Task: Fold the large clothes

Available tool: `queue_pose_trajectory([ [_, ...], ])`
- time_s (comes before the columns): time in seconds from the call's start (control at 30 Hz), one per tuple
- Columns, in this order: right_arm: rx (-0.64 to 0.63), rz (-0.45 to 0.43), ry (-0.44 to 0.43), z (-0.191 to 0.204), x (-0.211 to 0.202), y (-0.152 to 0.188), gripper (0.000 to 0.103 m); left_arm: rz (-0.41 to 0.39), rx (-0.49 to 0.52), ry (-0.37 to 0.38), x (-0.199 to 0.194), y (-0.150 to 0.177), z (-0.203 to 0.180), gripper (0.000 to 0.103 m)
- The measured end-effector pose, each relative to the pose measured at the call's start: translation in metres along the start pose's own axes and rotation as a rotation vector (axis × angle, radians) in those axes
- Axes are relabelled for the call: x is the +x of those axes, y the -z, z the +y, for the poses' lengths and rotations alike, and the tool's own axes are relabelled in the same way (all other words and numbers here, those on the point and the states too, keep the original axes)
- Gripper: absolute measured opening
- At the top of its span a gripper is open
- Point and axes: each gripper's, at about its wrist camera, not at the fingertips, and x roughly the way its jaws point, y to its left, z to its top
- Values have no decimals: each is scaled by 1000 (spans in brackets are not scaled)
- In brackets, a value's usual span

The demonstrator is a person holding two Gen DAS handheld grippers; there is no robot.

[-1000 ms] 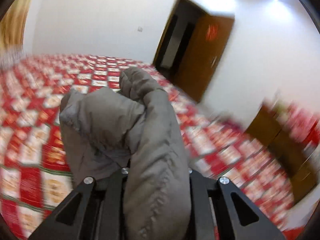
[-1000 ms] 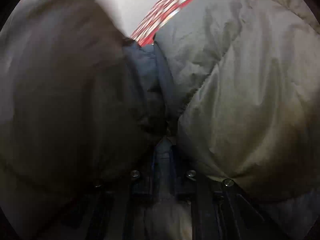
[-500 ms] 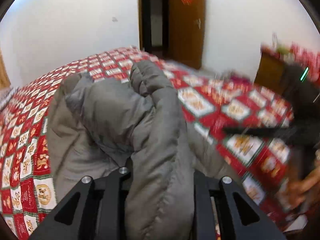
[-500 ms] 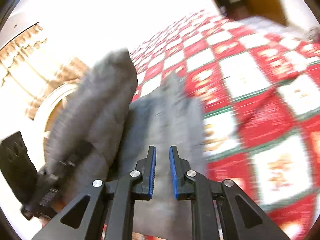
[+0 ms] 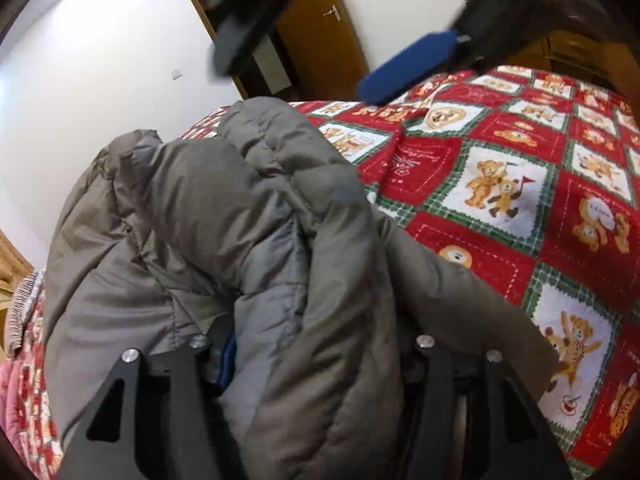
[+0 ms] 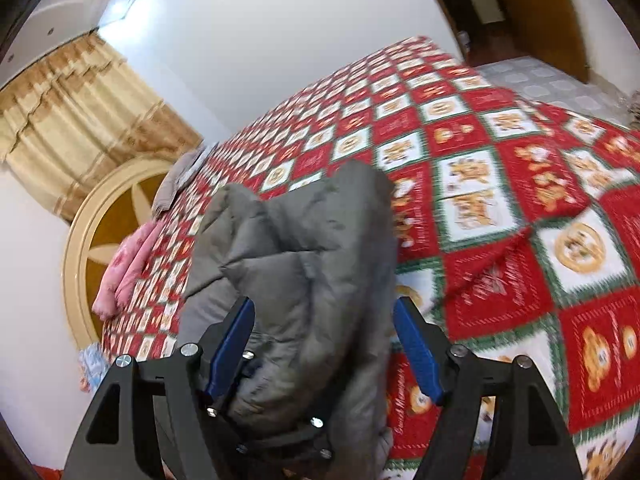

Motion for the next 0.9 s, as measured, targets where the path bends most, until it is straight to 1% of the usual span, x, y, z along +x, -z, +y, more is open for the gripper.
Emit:
queue_pose_trajectory([
  [0.03, -22, 27, -4, 4, 6, -2, 75, -6, -5, 15, -3, 1, 1, 60],
  [0.07, -58, 75, -12, 11, 19, -5, 77, -9, -7, 28, -6, 2, 2, 61],
  [0.13, -98, 136, -12, 21, 37, -8, 78, -13, 7, 48, -14, 3, 2, 72],
  [0.17, -123, 168, -19, 26, 47, -9, 78, -10, 20, 56, -18, 0, 0, 75],
  [0.2, -159, 198, -19, 33, 58, -10, 78, -7, 36, 65, -23, 1, -2, 82],
  [0.23, -178, 204, -10, 35, 63, -10, 78, -2, 53, 79, -30, 3, -2, 89],
  [0.27, -206, 205, 14, 37, 68, -10, 78, 2, 65, 100, -39, 6, -2, 91],
  [0.3, -238, 208, 56, 38, 74, -9, 74, 3, 73, 124, -48, 9, 1, 94],
  [0.33, -252, 211, 79, 37, 77, -9, 66, -1, 81, 149, -61, 13, 4, 94],
  [0.37, -250, 222, 99, 32, 78, -8, 52, -16, 81, 172, -76, 20, 11, 94],
  [0.4, -224, 222, 92, 27, 77, -7, 47, -36, 67, 205, -92, 26, 20, 95],
  [0.43, -171, 212, 67, 17, 73, -7, 45, -48, 46, 236, -104, 31, 30, 97],
  [0.47, -115, 202, 37, 6, 69, -8, 41, -60, 10, 278, -117, 36, 45, 98],
  [0.5, -67, 192, 13, -3, 66, -7, 40, -72, -29, 312, -127, 40, 59, 102],
  [0.53, -13, 180, -14, -13, 64, -5, 40, -92, -85, 342, -138, 43, 80, 103],
  [0.57, 49, 167, -49, -23, 63, -1, 40, -118, -151, 360, -147, 46, 102, 103],
  [0.6, 118, 157, -91, -36, 64, 4, 39, -141, -223, 360, -151, 46, 126, 103],
  [0.63, 183, 151, -124, -47, 66, 11, 39, -155, -285, 346, -150, 44, 145, 103],
  [0.67, 218, 148, -140, -54, 69, 16, 39, -165, -368, 311, -144, 42, 166, 103],
  [0.7, 265, 140, -159, -63, 72, 23, 39, -163, -469, 256, -136, 39, 192, 103],
  [0.77, 312, 124, -180, -72, 76, 35, 39, -137, -640, 193, -107, 32, 226, 103],
  [0.8, 314, 120, -179, -73, 77, 38, 39, -126, -733, 184, -90, 31, 243, 103],
  [0.87, 303, 109, -166, -72, 77, 42, 39, -88, -849, 170, -61, 30, 258, 103],
  [0.9, 294, 107, -154, -69, 74, 41, 39, -56, -883, 158, -47, 28, 260, 102],
])
